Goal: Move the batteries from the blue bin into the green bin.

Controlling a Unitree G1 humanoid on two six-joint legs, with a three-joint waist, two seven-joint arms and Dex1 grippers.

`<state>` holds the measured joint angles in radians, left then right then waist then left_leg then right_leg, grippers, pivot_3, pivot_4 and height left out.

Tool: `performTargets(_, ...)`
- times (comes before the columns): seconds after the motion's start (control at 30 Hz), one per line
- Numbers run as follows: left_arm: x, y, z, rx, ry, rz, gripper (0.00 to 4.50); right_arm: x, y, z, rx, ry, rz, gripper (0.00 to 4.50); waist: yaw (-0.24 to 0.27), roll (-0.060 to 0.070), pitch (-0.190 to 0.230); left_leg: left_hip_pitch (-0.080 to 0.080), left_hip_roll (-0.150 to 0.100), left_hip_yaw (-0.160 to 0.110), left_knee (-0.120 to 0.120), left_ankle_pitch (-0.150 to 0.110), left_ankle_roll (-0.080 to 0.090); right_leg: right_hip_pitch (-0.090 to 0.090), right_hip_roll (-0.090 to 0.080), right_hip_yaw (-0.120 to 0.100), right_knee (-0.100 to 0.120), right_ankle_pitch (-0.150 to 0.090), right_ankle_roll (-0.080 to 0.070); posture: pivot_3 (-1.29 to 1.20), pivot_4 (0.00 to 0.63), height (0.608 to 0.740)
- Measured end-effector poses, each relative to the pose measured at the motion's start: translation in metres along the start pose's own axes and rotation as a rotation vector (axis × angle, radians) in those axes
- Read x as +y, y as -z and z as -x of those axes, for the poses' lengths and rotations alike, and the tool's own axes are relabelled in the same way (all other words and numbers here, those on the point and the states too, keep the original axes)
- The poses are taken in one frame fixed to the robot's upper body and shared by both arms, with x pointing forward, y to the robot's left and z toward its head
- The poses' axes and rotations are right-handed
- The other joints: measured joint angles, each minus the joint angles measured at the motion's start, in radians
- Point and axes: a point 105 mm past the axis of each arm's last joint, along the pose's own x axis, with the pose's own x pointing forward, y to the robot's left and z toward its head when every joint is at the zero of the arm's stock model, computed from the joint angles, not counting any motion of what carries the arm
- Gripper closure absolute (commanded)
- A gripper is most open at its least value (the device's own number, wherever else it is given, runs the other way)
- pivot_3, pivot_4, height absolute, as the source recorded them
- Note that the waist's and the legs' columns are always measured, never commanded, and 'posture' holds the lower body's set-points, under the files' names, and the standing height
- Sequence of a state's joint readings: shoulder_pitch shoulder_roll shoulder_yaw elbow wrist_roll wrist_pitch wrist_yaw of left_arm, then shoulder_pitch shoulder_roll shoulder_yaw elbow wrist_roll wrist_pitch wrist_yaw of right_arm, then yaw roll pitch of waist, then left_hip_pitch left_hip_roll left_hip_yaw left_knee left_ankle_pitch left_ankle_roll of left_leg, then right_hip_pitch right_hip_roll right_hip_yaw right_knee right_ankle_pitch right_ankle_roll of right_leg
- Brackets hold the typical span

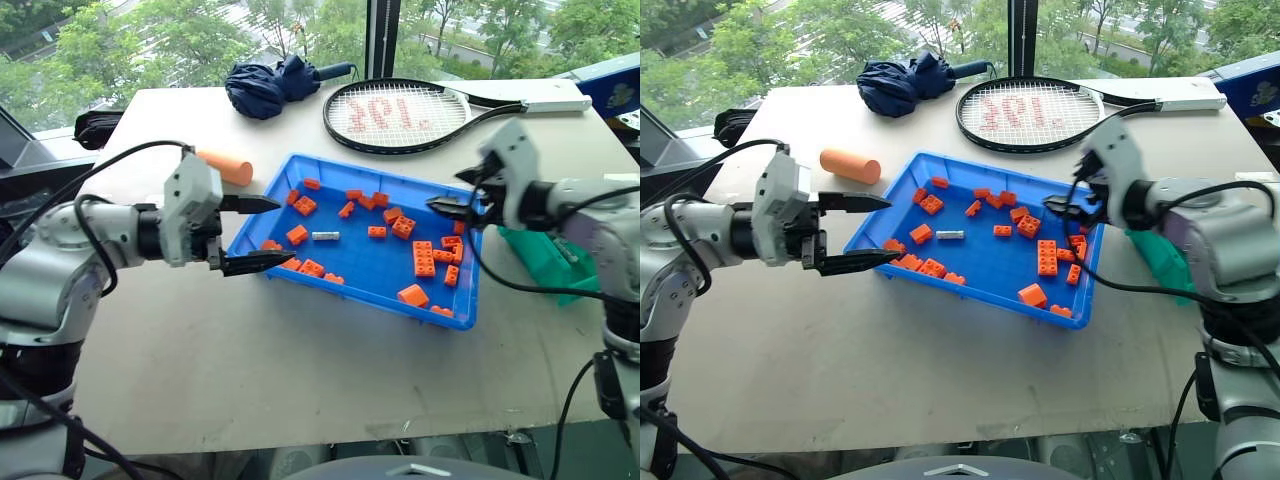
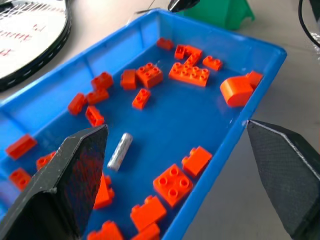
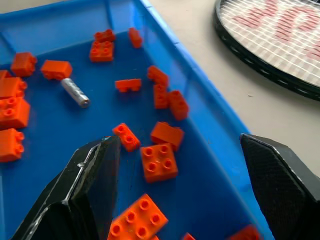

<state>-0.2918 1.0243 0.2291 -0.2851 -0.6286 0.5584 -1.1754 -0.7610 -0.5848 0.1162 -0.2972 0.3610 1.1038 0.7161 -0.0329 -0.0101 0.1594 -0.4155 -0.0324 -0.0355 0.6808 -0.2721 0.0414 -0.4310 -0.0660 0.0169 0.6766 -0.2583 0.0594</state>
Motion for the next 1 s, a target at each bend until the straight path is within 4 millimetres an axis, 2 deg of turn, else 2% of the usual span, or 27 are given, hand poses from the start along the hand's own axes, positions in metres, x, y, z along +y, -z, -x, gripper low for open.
performTargets(0.27,0.0,0.016,0.026,0.046,-0.109,0.035,0.0,0.06,0.0,-0.079,0.012,-0.278,0.075,0.71,-0.006,0.0,0.0,0.001,0.0,0.0,0.0,0.0,0.0,0.0,0.0,-0.001,0.001,0.0,0.0,0.0,0.15,0.74)
performTargets(0.57,-0.003,0.026,0.038,0.084,-0.162,0.044,0.0,0.068,0.007,-0.132,0.066,-0.322,0.121,0.71,-0.01,0.0,0.0,0.001,0.0,-0.001,-0.001,0.001,-0.002,-0.001,0.0,-0.001,0.001,0.0,0.0,0.0,0.15,0.74)
performTargets(0.67,-0.004,0.028,0.042,0.096,-0.175,0.044,0.0,0.071,0.016,-0.142,0.101,-0.333,0.138,1.46,-0.01,0.0,0.0,0.001,0.0,-0.001,-0.002,0.001,-0.002,-0.001,0.0,-0.001,0.001,0.0,0.0,0.0,0.15,0.74)
performTargets(0.7,-0.004,0.028,0.042,0.097,-0.177,0.044,0.0,0.07,0.02,-0.143,0.113,-0.334,0.141,2.05,-0.009,0.0,0.0,0.001,-0.001,-0.001,-0.002,0.001,-0.002,-0.002,-0.001,-0.001,0.001,0.0,0.0,0.0,0.15,0.74)
performTargets(0.73,-0.004,0.028,0.043,0.097,-0.178,0.044,0.0,0.07,0.022,-0.144,0.12,-0.336,0.142,2.38,-0.008,0.0,0.0,0.001,-0.001,-0.001,-0.002,0.001,-0.002,-0.002,-0.001,-0.001,0.001,0.0,0.0,0.0,0.15,0.74)
performTargets(0.8,-0.004,0.028,0.043,0.097,-0.18,0.042,0.0,0.069,0.026,-0.144,0.129,-0.338,0.151,3.46,-0.009,0.0,0.0,0.001,-0.001,-0.001,-0.002,0.001,-0.002,-0.002,-0.001,-0.001,0.001,0.0,0.0,0.0,0.15,0.74)
performTargets(0.83,-0.004,0.027,0.043,0.097,-0.181,0.041,0.0,0.069,0.026,-0.144,0.128,-0.34,0.159,3.79,-0.009,0.0,0.0,0.001,-0.001,-0.001,-0.002,0.001,-0.002,-0.002,-0.001,-0.001,0.001,0.0,0.0,0.0,0.15,0.74)
performTargets(0.87,-0.004,0.027,0.043,0.097,-0.181,0.04,0.0,0.069,0.025,-0.144,0.127,-0.342,0.162,4.39,-0.01,0.0,0.0,0.001,-0.001,-0.001,-0.003,0.001,-0.002,-0.002,-0.001,-0.001,0.001,0.0,0.0,0.0,0.15,0.74)
performTargets(1.0,-0.004,0.026,0.043,0.094,-0.179,0.036,0.0,0.067,0.023,-0.141,0.119,-0.339,0.168,4.45,-0.009,0.0,0.0,0.001,-0.001,-0.001,-0.003,0.001,-0.003,-0.002,-0.001,-0.001,0.001,0.0,0.0,0.0,0.15,0.74)
